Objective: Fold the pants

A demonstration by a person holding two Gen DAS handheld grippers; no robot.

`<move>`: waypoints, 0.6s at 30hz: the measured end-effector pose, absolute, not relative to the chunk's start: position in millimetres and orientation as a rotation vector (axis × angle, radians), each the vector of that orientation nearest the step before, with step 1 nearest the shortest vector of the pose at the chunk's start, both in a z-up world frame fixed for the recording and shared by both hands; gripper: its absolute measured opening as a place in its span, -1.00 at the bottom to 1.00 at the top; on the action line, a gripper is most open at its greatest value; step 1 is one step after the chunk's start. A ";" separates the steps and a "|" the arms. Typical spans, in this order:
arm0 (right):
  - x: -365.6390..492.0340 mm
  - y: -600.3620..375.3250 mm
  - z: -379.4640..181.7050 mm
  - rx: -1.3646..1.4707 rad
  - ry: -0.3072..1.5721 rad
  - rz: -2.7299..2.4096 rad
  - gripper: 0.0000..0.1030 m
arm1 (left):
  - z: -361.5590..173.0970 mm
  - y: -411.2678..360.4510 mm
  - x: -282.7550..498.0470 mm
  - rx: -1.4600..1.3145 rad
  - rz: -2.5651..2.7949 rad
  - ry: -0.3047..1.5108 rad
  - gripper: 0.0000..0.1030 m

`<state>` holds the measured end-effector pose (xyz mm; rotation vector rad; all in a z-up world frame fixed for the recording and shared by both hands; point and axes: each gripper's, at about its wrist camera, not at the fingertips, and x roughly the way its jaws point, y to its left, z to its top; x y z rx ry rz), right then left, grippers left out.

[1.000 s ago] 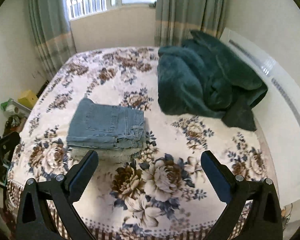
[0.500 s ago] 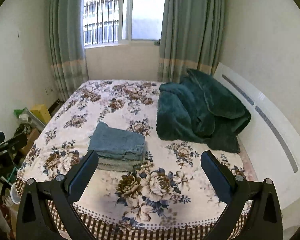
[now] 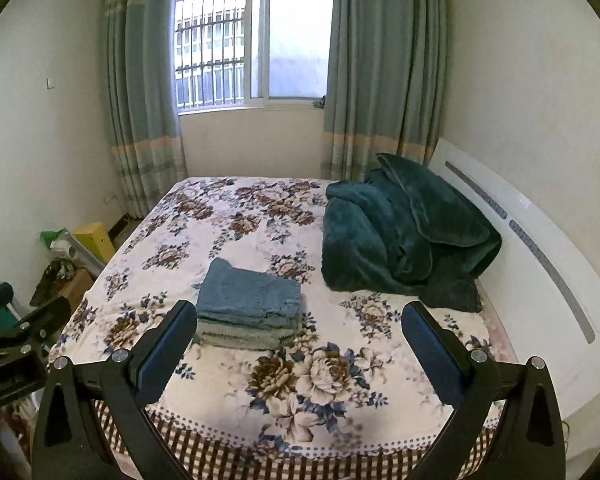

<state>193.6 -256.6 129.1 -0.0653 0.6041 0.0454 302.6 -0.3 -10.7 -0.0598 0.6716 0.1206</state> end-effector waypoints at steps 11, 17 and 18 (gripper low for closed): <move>202.9 -255.7 124.3 -0.074 0.628 0.057 1.00 | -7.1 2.1 294.7 -0.062 0.165 0.646 1.00; 202.6 -255.6 124.0 -0.069 0.628 0.058 1.00 | -5.0 2.6 293.3 -0.066 0.172 0.642 1.00; 203.2 -255.4 124.3 -0.072 0.628 0.058 1.00 | -4.6 2.8 293.4 -0.066 0.174 0.641 1.00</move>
